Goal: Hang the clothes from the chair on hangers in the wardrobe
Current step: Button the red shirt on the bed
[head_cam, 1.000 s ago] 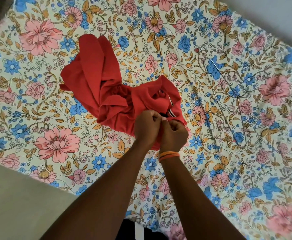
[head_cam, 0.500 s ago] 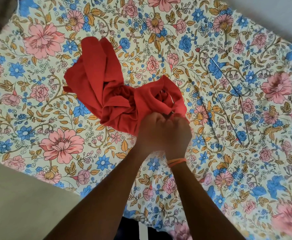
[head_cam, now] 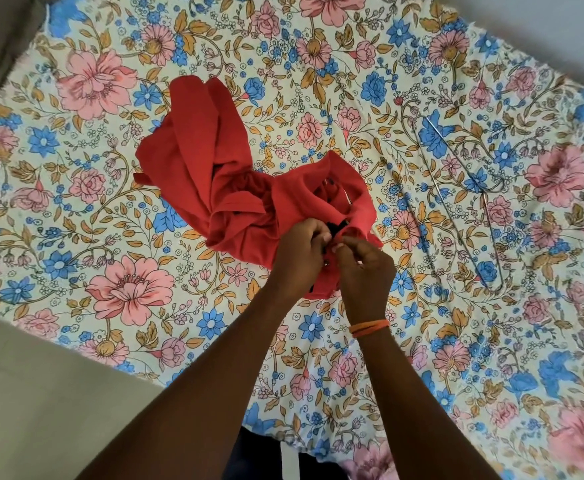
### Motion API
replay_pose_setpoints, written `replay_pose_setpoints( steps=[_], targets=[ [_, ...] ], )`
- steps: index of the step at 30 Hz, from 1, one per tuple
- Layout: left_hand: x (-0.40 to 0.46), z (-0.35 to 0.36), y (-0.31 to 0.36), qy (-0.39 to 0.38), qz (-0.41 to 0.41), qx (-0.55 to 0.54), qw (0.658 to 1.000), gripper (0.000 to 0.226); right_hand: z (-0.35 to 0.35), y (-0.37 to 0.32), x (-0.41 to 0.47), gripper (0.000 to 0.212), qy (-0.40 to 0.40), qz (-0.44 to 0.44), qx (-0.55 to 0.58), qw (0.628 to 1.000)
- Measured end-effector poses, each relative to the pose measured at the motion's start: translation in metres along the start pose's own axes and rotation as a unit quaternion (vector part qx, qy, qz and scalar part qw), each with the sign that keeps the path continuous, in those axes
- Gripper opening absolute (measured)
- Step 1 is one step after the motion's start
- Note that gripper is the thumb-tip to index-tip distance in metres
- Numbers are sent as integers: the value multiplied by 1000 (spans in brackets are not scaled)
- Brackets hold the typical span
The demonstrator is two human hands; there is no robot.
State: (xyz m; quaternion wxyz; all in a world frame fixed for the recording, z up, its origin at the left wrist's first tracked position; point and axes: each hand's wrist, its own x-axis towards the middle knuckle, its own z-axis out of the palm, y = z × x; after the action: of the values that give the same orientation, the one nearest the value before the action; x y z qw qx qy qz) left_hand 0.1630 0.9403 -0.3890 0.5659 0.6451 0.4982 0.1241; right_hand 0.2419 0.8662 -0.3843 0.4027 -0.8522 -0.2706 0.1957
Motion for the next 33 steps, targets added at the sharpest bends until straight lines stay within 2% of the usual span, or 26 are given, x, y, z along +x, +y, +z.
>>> replay_pose_setpoints(
  steps=[5,8,15,18,22,25,28,30,33],
  targets=[
    [-3,-3,1,-23,-37,-38,998,20,-1,4,1,2,-18,70,51,996],
    [-7,-4,9,-22,-66,-64,996,16,2,4,2,4,-18,53,32,998],
    [4,-1,15,-6,-65,68,996,19,11,-1,2,10,15,-6,-30,999],
    [5,1,16,-8,-61,81,995,21,9,3,2,12,27,-27,-21,999],
    [1,0,13,60,-47,96,992,26,4,-1,7,13,-12,-49,2,999],
    [2,0,13,94,-46,131,986,27,6,-6,9,13,-54,-18,39,998],
    [4,2,13,86,-29,163,982,27,6,-2,7,13,-60,13,54,997],
    [6,2,12,75,-28,126,989,24,6,0,6,13,-59,55,81,993],
    [5,-2,9,42,-64,-12,997,18,8,-2,3,6,-38,105,116,987]
  ],
)
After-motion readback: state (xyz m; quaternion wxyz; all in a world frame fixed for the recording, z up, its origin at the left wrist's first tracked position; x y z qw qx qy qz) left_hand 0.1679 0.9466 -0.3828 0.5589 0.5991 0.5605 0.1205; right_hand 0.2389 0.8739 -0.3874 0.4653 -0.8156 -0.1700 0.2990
